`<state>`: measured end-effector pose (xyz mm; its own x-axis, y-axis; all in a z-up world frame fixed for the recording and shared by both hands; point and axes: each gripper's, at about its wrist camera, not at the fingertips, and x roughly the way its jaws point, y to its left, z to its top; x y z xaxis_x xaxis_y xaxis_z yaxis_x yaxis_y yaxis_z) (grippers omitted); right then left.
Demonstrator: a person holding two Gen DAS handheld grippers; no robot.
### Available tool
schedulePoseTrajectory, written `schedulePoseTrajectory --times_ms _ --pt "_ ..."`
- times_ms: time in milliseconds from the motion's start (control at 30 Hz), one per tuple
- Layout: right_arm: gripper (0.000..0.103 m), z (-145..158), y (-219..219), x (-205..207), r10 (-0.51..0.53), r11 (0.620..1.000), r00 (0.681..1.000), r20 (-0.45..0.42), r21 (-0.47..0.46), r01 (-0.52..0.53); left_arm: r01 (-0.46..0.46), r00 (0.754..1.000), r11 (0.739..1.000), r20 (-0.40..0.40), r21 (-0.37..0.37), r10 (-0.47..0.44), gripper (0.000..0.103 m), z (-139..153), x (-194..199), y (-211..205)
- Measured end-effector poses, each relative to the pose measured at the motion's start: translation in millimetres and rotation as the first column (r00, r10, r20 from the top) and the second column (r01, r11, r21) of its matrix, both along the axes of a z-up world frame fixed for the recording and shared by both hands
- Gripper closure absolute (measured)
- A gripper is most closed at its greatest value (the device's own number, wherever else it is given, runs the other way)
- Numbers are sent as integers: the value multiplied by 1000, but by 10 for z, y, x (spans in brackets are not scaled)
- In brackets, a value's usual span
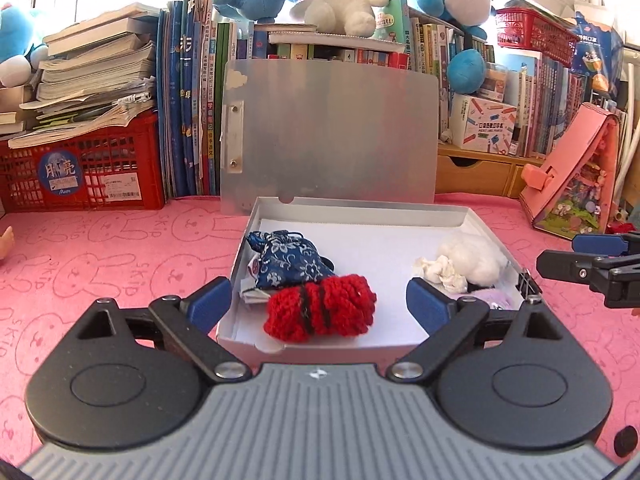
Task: Organize objects
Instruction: 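Open both tools to release the plush and pouch into the box, then withdraw both open tools toward the black lid and crumpled white paper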
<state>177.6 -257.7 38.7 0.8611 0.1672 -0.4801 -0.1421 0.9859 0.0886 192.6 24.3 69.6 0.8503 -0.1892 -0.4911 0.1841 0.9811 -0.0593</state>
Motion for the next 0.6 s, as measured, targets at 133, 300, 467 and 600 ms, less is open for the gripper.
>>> schedulePoseTrajectory --times_ms 133,300,467,600 --pt "8 -23 46 -394 15 999 999 40 -31 -14 -1 999 1000 41 0 1 6 8 -430 105" --pt "6 -123 76 -867 20 998 998 66 -61 -16 -41 995 999 87 1 41 3 -92 -1000 312" --pt "5 -281 128 -1273 4 995 997 78 -101 4 -144 980 989 142 21 140 3 -283 -1470 471" --pt "5 -392 197 -1549 -10 991 996 92 -133 22 -193 970 980 162 49 183 2 -402 -1653 586"
